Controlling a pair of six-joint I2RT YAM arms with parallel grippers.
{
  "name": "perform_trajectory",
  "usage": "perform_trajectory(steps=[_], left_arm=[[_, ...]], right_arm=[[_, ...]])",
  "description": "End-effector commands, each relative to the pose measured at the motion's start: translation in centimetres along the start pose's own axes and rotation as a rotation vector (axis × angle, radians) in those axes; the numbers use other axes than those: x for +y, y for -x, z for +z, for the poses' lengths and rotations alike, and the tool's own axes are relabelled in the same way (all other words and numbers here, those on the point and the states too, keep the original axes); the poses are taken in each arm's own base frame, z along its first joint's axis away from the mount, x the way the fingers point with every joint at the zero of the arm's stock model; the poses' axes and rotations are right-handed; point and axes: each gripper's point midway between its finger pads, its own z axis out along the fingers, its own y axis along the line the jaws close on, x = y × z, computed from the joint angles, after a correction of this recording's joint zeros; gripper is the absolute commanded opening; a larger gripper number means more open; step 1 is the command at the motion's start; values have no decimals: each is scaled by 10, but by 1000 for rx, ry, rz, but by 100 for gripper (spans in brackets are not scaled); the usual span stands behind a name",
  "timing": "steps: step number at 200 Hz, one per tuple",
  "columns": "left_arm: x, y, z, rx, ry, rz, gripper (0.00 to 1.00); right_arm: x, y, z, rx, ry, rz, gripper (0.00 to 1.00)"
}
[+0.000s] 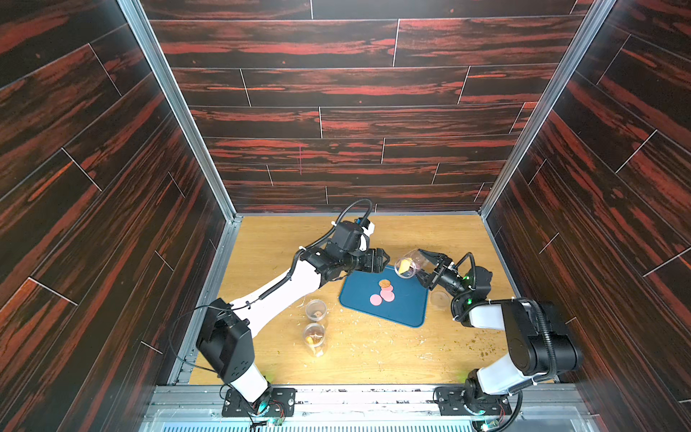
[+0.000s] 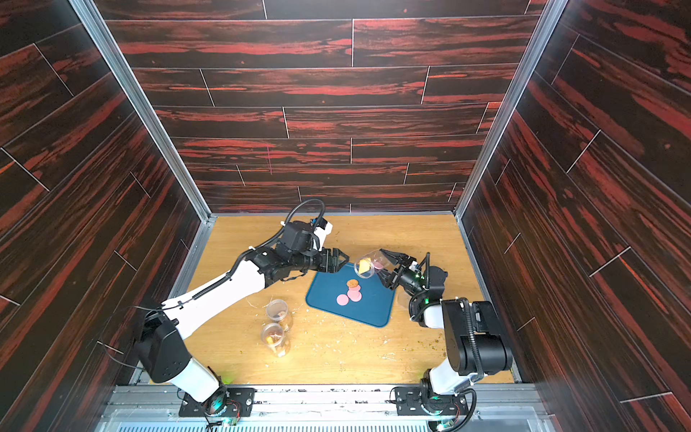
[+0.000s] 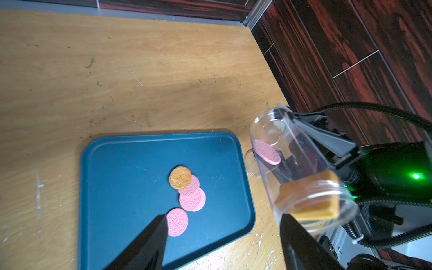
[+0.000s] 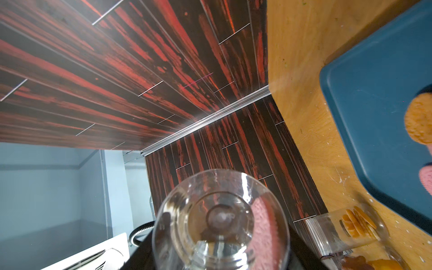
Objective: Pour the cookies out of the jar
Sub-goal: Pour the cookies in the jar onto the tray.
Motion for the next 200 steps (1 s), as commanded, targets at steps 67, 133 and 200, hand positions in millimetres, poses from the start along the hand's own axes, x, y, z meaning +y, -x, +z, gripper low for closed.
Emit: perform_trajectory(steps=[67,133,200], left_arm=[[-44,19,-7,44,-84,18,100],[-37,-23,33,346,-52,-40,100],[-51,-21,41,362,-128,-85,99]], right_arm=[[5,-13,-5,13,-18,222,48],[2,-17,2,27,-117,128,49],[-5,-18,0,16,-153,100,50]])
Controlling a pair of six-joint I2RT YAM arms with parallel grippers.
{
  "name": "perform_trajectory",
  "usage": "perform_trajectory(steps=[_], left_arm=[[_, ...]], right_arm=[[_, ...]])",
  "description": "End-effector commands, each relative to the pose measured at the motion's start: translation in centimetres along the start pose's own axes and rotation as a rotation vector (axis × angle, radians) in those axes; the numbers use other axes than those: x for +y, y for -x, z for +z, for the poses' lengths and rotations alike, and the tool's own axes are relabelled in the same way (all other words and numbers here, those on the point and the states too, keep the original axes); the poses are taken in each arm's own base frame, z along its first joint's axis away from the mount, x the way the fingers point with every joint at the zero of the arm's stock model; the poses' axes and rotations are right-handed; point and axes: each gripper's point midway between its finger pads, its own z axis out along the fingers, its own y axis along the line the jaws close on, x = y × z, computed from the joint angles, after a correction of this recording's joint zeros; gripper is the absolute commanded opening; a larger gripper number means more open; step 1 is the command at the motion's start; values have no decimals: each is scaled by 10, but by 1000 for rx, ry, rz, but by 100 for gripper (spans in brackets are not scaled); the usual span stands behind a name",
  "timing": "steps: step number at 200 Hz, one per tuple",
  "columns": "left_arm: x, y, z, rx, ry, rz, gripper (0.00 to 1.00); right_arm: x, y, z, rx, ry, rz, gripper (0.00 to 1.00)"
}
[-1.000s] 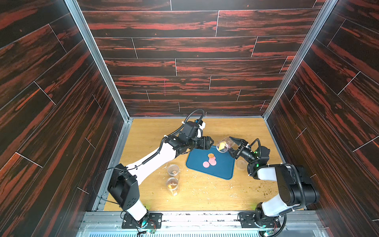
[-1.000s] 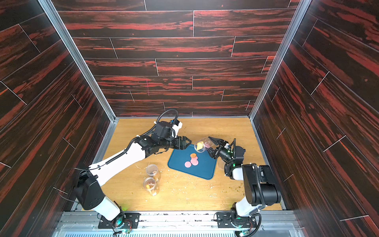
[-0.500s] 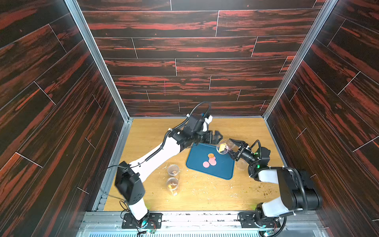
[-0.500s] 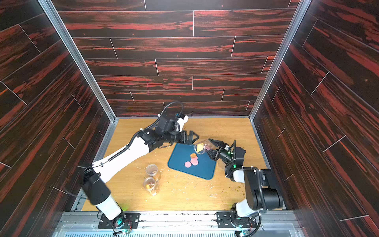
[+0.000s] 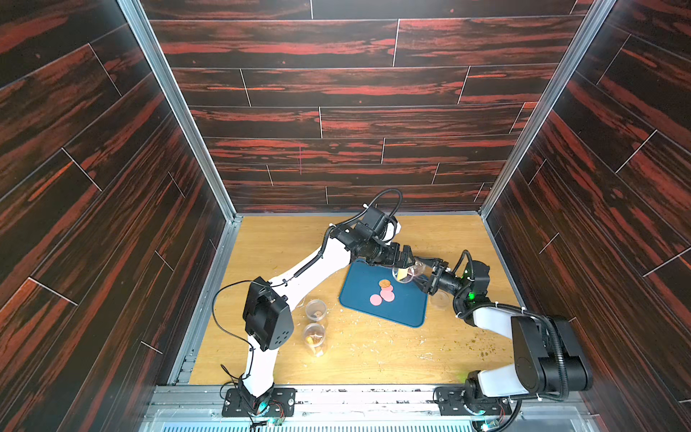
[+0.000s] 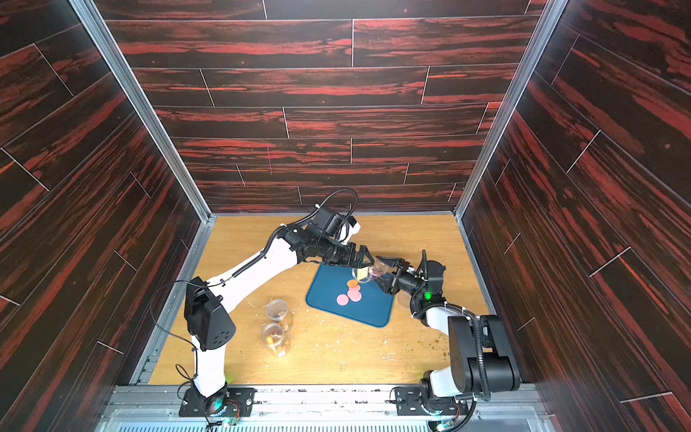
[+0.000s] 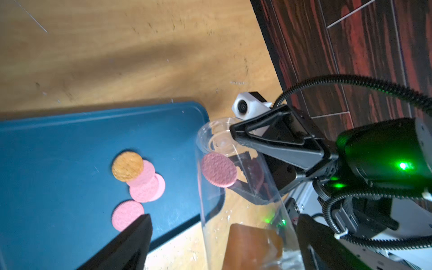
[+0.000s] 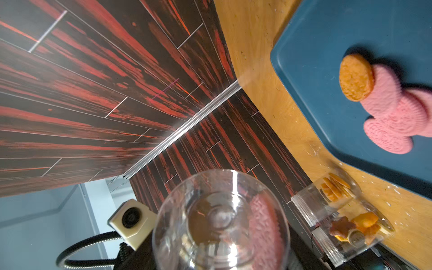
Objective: Pour the cookies out of the jar
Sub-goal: Pour the cookies in the jar onto the tray.
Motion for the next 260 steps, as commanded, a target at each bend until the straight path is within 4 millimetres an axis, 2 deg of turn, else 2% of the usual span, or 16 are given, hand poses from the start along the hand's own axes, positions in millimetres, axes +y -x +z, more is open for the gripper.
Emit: perform_trajectory(steps=[1,34,60,89,144,164,194,232,260], left_arm=[[-4,-13,1,60,-22,-28,99],[-6,-17,6,89,-43,-68,100],[-4,-26,14,134,-52,-99,100],[-5,-25,12,131,-56,-94,89],[-7,-14,12,95,-52,-92,85],[-7,-11,11,84,-45,-85,77],[-6,-13,11,89,-40,-75,59],[-4,-16,11,98,-35,-76,57],[-3,-19,12,102,-34,-81,57]], right_arm=[[21,-15,0,28,34,-68,50],[18,-11,2,9,-14,-105,50],[24,-11,6,11,-33,-151,50],[30,-14,10,24,-54,-194,51],[28,-18,8,23,-114,-284,52],[29,-21,5,11,-173,-362,54],[32,-25,3,18,-196,-407,56],[28,-26,4,30,-181,-391,62],[26,-25,4,38,-182,-386,63]])
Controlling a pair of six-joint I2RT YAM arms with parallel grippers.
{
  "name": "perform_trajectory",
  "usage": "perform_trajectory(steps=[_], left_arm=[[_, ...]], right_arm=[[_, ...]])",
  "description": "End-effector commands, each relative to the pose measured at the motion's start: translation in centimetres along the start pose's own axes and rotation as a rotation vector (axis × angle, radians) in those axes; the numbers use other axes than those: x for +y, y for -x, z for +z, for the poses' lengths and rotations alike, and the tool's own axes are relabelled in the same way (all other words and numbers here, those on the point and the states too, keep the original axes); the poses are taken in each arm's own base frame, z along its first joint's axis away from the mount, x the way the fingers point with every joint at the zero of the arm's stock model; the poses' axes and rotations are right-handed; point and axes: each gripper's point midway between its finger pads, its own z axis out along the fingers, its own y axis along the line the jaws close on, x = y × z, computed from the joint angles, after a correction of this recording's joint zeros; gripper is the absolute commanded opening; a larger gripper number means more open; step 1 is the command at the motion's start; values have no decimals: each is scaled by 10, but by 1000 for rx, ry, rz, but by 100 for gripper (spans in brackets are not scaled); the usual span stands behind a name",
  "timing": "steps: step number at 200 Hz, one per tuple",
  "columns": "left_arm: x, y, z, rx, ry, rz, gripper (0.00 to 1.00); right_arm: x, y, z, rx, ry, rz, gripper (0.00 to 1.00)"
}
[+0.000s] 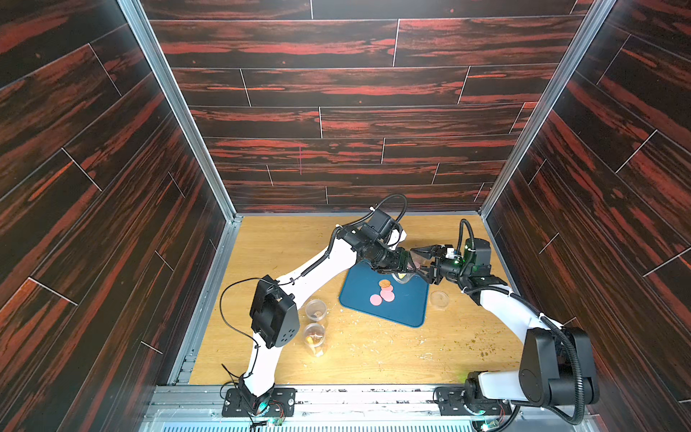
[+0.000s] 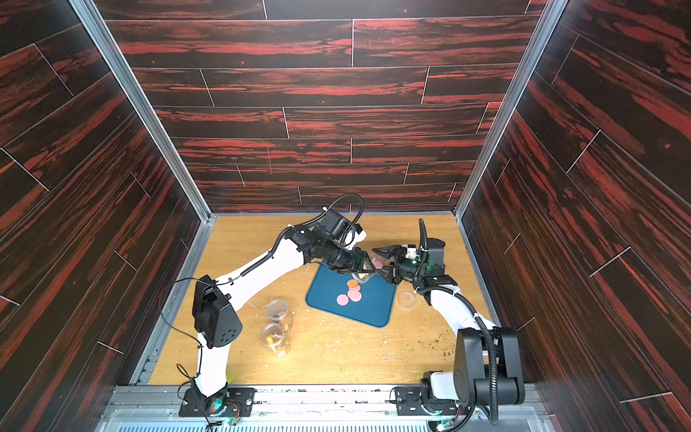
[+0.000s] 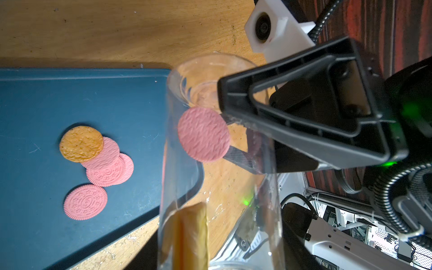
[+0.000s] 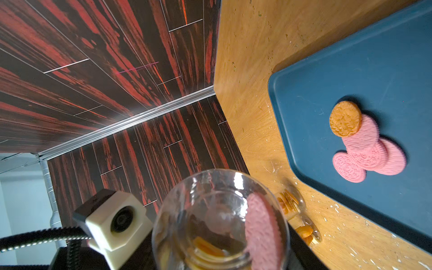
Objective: Pour the cookies out of the jar
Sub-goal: Pour the cookies in the jar onto the tray.
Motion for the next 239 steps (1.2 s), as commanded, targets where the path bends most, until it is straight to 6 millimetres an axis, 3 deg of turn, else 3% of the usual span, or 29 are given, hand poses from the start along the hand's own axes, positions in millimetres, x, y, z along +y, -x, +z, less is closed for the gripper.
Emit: perform_trajectory(steps=[1,24,46,81,95,128,165,186,203,229,239], left_arm=[[7,-2,-2,-2,31,5,57],[10,-4,-1,3,33,-5,59],[11,-8,-6,3,48,-6,78],[25,-12,-19,-29,113,-15,88],[35,-16,-32,-33,141,-26,89],[55,-7,-73,-184,150,-84,90],[77,-8,-111,-308,200,-117,90],[85,-13,-116,-320,224,-132,90],[87,-14,-115,-317,228,-138,91],[87,-11,-110,-330,205,-140,90],[87,-11,-110,-328,204,-141,90]], right_arm=[[4,-16,-2,60,16,-40,63],[2,-16,-2,62,18,-41,60],[0,-13,-3,31,0,-92,54],[-13,0,-4,-45,-57,-204,52],[-18,12,-11,-138,-137,-345,52],[-16,27,-28,-391,-341,-784,52],[-3,5,-14,-482,-450,-1193,52],[-2,-16,2,-492,-490,-1383,53],[18,-33,4,-538,-480,-1490,53],[20,-32,6,-552,-493,-1535,54],[31,-35,4,-559,-479,-1532,54]])
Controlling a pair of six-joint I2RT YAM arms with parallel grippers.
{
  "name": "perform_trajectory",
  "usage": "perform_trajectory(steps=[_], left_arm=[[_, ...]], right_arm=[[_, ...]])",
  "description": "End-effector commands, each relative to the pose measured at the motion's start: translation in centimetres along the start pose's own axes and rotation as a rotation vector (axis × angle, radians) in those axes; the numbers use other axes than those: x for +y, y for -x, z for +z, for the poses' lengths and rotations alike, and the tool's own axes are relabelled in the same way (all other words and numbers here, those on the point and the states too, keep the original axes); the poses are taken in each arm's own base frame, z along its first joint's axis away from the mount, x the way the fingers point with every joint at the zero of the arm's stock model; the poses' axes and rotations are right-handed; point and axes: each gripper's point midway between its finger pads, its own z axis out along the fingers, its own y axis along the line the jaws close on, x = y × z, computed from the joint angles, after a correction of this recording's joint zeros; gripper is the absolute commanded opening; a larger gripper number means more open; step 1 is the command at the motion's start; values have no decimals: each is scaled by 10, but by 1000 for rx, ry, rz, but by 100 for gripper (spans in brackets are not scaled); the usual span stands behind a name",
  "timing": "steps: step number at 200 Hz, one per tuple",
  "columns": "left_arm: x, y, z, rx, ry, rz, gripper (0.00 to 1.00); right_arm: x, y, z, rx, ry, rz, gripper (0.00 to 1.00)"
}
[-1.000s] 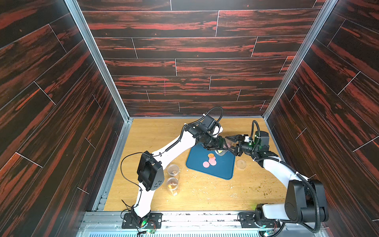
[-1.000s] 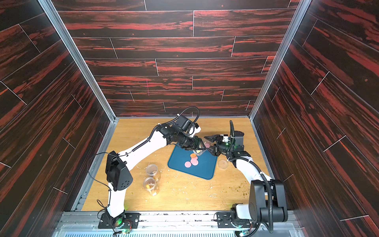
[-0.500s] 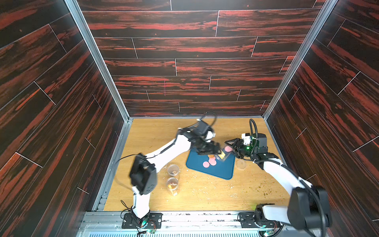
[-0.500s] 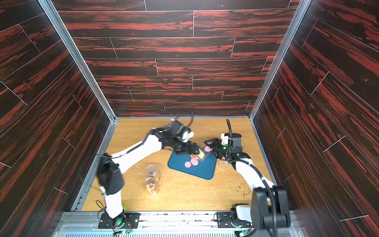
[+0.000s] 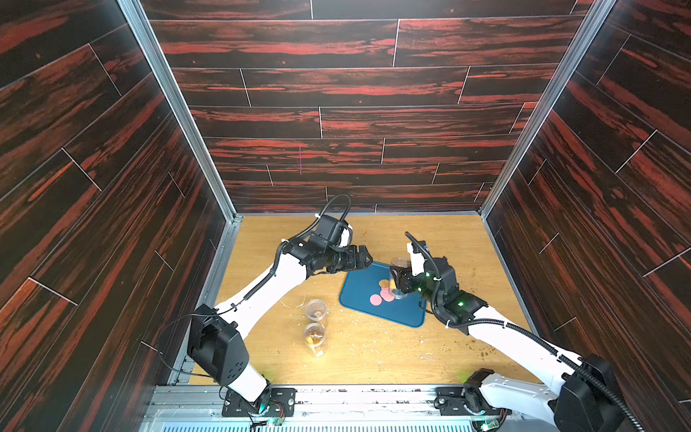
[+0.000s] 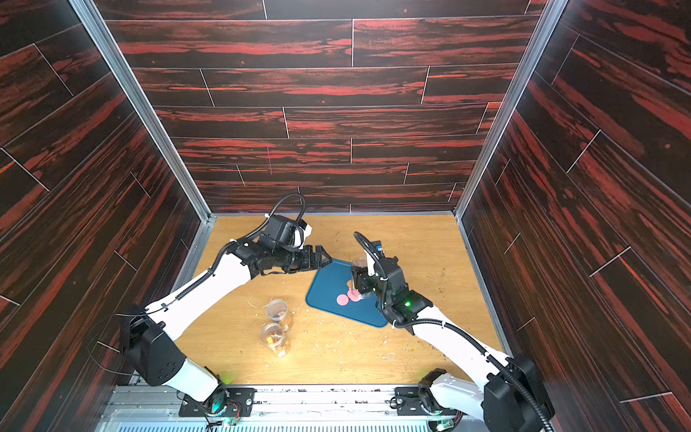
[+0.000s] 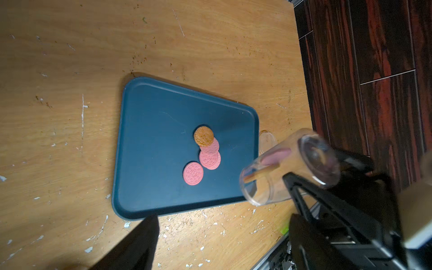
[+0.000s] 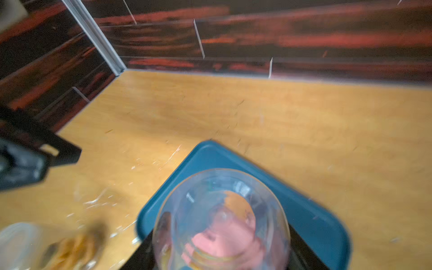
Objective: Pour the cookies out of the jar
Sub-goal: Pour the cookies in the jar onto the tray.
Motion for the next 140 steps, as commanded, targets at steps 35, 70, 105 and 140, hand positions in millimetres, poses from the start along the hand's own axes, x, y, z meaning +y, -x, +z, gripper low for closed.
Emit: perform_trajectory(steps=[35,70,105,140], left_arm=[[0,0,4,1,-8,-4,90],[4,-7,4,31,10,-8,90],[7,-10,5,32,15,-11,90],[10,-14,6,43,19,-9,90]], right_arm=[[-10,23,4,-42,-43,-5,58],[-42,35,6,44,110,389,57],[-47,29,9,61,113,373,57],[-30,35,0,-44,51,194,57]])
